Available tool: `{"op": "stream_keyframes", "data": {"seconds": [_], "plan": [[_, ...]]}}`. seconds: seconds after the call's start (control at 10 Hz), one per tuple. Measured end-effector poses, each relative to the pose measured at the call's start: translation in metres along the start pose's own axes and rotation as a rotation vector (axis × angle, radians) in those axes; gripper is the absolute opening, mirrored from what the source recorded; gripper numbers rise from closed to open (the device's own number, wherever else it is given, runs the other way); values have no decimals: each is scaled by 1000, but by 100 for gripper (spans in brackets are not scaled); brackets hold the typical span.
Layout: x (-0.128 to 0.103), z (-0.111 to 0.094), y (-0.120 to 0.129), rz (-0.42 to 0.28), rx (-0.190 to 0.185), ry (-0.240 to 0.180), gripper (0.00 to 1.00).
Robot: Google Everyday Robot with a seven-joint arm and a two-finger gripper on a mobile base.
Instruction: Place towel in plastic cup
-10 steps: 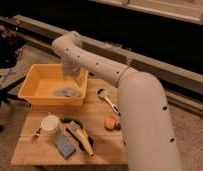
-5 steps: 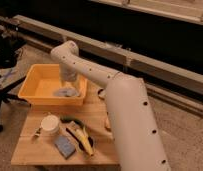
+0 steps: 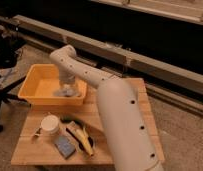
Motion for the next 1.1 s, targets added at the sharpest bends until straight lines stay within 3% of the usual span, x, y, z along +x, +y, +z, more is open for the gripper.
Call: {"op": "stream_keyframes", "data": {"seconds": [0.6,1.1], "plan": [[-2,37,-17,-28,9,-26,65],[-3,69,-23,-50,-31,-1,65]]}}
